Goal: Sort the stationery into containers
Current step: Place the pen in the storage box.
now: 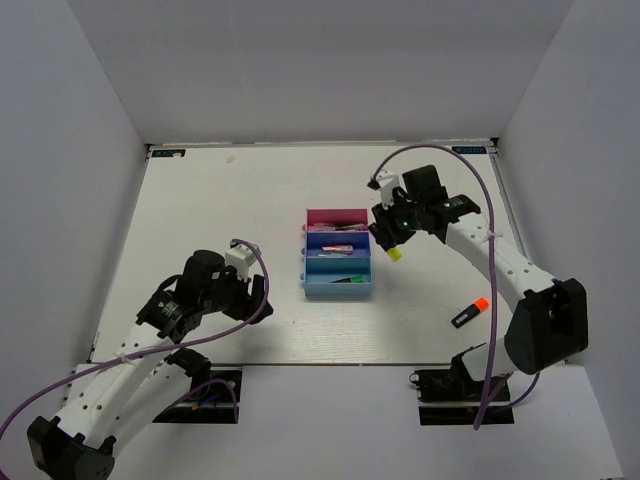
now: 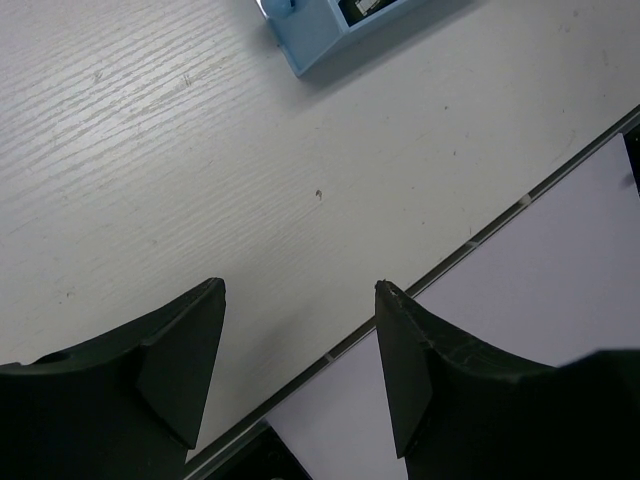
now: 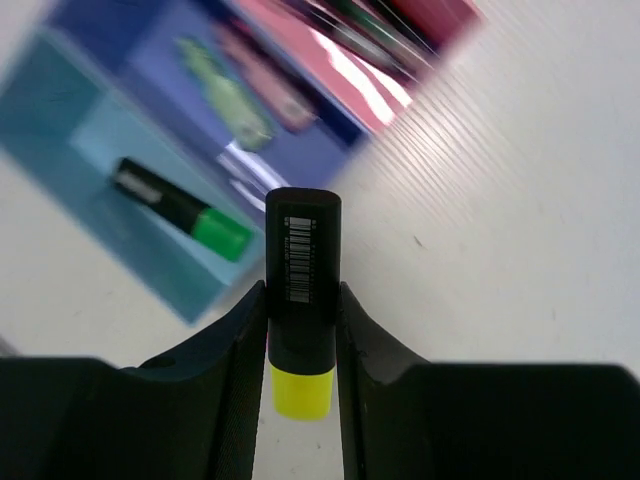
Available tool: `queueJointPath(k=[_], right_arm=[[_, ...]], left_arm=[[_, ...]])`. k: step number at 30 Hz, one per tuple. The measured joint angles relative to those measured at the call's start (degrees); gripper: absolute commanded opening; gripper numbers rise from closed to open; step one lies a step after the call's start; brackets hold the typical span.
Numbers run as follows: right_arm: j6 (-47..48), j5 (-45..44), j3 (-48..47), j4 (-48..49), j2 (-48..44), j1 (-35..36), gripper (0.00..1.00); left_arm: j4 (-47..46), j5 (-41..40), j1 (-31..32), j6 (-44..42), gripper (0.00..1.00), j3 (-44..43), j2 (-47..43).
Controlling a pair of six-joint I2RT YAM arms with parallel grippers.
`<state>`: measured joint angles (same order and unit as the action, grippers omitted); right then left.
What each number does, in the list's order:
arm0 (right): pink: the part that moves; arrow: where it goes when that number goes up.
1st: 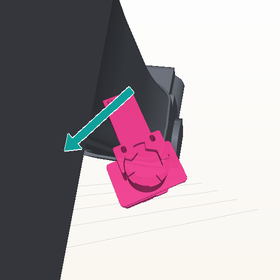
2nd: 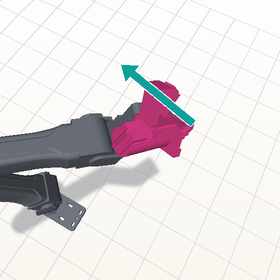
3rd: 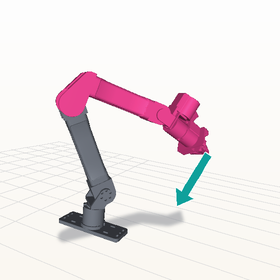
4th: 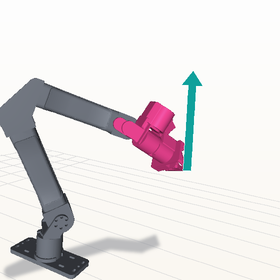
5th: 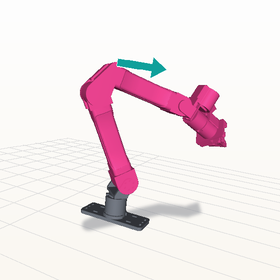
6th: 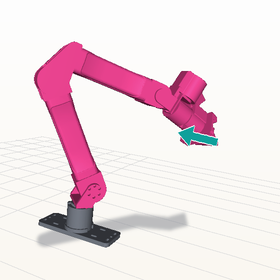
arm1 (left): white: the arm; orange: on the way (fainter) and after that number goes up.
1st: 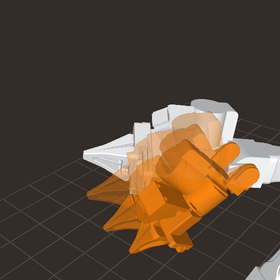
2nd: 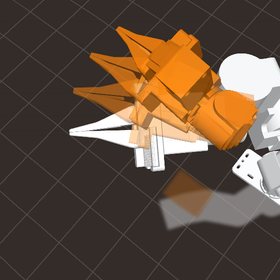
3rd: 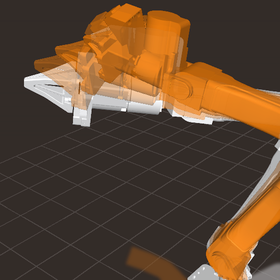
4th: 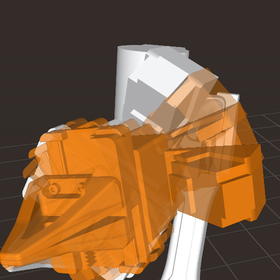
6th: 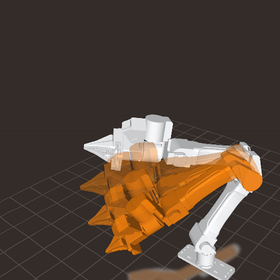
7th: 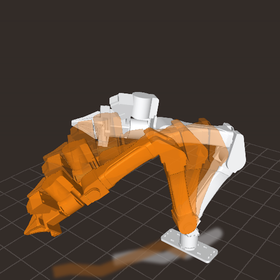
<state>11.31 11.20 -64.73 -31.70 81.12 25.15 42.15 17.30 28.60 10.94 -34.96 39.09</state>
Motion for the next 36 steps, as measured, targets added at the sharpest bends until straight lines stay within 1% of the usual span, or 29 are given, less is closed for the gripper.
queueJointPath(k=[4,8,12,17,20,21,22,23,24,25,27,30,31,33,36], right_arm=[[10.99,12.83,-8.96,-5.62,4.24,2.10,0.00],[22.27,21.66,-16.15,-11.58,10.82,5.57,0.00],[34.01,25.07,-23.19,-18.53,18.12,8.70,0.00],[45.55,23.19,-23.50,-23.08,20.96,11.26,0.00],[51.10,21.31,-23.06,-24.13,20.94,12.04,0.11],[52.57,20.65,-22.56,-24.09,20.94,12.17,0.20],[53.83,20.02,-21.92,-24.11,20.94,12.31,0.25],[54.77,19.50,-21.29,-24.13,20.94,12.39,0.33],[55.49,18.99,-20.55,-24.09,20.94,12.46,0.35],[56.26,18.56,-19.89,-24.11,20.94,12.50,0.35],[57.07,17.75,-19.23,-24.24,20.94,12.63,0.44],[57.88,17.20,-19.15,-24.15,20.94,12.83,0.49],[57.81,17.20,-19.15,-24.13,20.94,12.83,0.49],[57.53,17.33,-19.15,-24.06,20.94,12.83,0.53],[56.19,17.73,-19.17,-24.02,20.79,12.85,0.53]], left_arm=[[-0.15,0.15,0.00,0.22,0.72,0.00,0.07],[-0.09,0.15,0.00,0.50,0.72,0.00,0.07],[0.26,0.15,0.00,0.50,0.72,-0.02,0.07],[0.98,0.13,0.00,0.48,0.72,-0.02,0.07],[1.20,0.13,0.00,0.48,0.72,-0.02,0.07],[1.20,0.13,0.00,0.46,0.72,-0.02,0.07],[1.20,0.13,0.00,0.46,0.72,-0.02,0.07],[1.20,0.13,0.00,0.46,0.72,-0.02,0.07],[1.20,0.15,0.00,0.46,0.72,-0.02,0.07],[1.20,0.13,0.00,0.46,0.72,-0.02,0.07],[1.20,0.15,0.00,0.46,0.72,-0.02,0.09],[1.20,0.15,0.00,0.48,0.72,-0.02,0.15],[1.20,0.15,0.00,0.48,0.72,-0.02,0.17],[1.27,0.15,0.00,0.48,0.72,-0.09,0.17],[1.33,0.15,0.00,0.46,0.71,-0.46,0.17]])
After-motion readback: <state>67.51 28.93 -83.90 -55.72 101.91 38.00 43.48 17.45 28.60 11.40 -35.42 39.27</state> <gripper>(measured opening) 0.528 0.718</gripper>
